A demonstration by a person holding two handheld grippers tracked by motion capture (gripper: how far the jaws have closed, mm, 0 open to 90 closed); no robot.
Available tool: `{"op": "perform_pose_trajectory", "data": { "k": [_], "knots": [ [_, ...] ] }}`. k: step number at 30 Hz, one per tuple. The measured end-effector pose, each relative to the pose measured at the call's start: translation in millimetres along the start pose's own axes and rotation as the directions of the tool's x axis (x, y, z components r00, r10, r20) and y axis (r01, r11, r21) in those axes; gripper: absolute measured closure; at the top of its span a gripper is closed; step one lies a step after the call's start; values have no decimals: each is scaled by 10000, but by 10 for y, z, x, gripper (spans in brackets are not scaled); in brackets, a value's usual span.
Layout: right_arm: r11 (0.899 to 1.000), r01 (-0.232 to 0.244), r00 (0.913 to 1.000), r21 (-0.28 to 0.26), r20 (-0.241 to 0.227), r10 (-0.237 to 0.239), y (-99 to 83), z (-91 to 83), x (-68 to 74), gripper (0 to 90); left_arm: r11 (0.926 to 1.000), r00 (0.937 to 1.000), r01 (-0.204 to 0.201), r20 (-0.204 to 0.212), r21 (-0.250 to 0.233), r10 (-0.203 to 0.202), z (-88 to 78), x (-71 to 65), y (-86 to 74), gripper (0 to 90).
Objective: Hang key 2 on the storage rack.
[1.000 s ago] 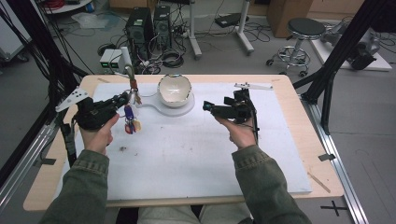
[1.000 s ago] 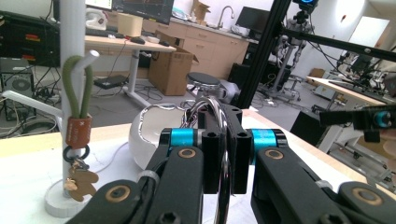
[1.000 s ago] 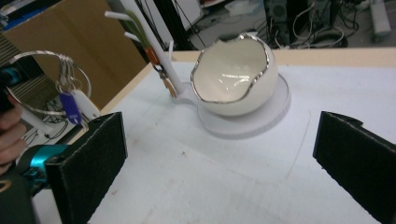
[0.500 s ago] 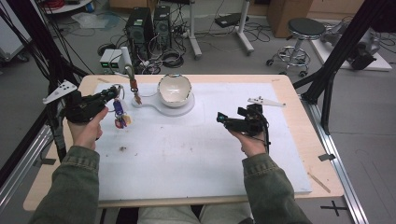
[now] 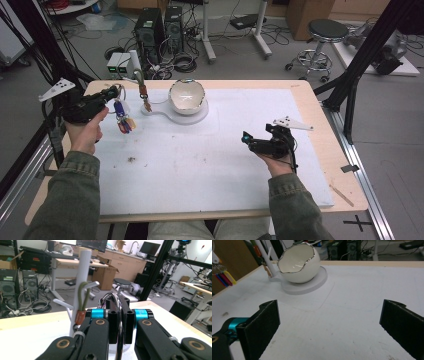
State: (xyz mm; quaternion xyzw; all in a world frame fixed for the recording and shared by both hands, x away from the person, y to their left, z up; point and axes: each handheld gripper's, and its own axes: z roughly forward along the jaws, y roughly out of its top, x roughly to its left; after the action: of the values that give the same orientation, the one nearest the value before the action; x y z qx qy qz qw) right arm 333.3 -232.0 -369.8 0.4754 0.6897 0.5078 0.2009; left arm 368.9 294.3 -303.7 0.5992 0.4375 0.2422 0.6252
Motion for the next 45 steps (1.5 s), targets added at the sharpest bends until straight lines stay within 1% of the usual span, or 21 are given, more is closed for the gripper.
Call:
{"op": "perform_pose_trajectory", "data": {
  "k": [3,6,8,11,14,15,16,17,19,20,25,28,30,32,38,39,40,41,45],
  "knots": [
    [9995,278,9994,-179,226,-274,-58,-28,6,20,10000,10000,18,-64,76,-17,16,48,37,867],
    [9986,448,9986,-284,308,-439,-104,-52,1,20,9998,9997,214,-120,47,-213,33,109,61,867],
    [9987,395,9989,-312,278,-387,-125,-71,-7,20,9999,9998,153,-159,57,-152,40,140,79,867],
    [9982,398,9987,-442,331,-383,-156,-113,-30,20,9998,9995,182,-273,32,-181,50,198,117,867],
    [9967,439,9985,-684,365,-415,-187,-163,-58,20,9994,9991,319,-272,92,-317,67,242,146,867],
    [9957,519,9980,-769,408,-488,-200,-180,-69,20,9993,9990,353,-283,93,-350,76,255,154,866],
    [9945,555,9972,-883,550,-508,-221,-198,-82,19,9993,9991,351,-257,95,-348,83,263,157,867],
    [9948,487,9973,-893,600,-435,-235,-208,-90,19,9993,9990,352,-270,107,-349,95,273,158,867],
    [9948,440,9971,-924,664,-379,-271,-221,-120,19,9994,9990,233,-393,271,-222,128,302,153,867],
    [9944,430,9969,-962,694,-363,-294,-230,-135,19,9993,9988,238,-428,304,-225,137,317,148,867],
    [9909,514,9966,-1242,701,-429,-366,-286,-176,19,9984,9968,421,-697,370,-395,177,424,122,867],
    [9889,564,9956,-1372,819,-454,-387,-325,-200,19,9980,9960,350,-844,517,-305,198,468,125,867],
    [9881,537,9964,-1441,732,-435,-398,-358,-211,19,9981,9955,331,-899,525,-282,212,484,146,867],
    [9872,598,9953,-1479,846,-476,-410,-388,-221,19,9981,9950,356,-946,504,-307,224,502,175,866],
    [9854,528,9931,-1620,1119,-348,-453,-468,-250,19,9975,9944,318,-1022,627,-253,292,537,245,867],
    [9850,576,9927,-1629,1142,-391,-464,-475,-262,19,9970,9940,256,-1077,730,-177,312,548,256,867],
    [9856,498,9925,-1614,1184,-307,-477,-481,-264,19,9970,9935,243,-1130,742,-158,326,551,261,867],
    [9847,600,9914,-1637,1245,-397,-483,-484,-272,19,9967,9933,215,-1150,780,-124,342,564,269,866],
    [9824,617,9892,-1762,1418,-367,-505,-513,-289,19,9961,9912,218,-1323,857,-103,392,614,305,867]
  ]
}}
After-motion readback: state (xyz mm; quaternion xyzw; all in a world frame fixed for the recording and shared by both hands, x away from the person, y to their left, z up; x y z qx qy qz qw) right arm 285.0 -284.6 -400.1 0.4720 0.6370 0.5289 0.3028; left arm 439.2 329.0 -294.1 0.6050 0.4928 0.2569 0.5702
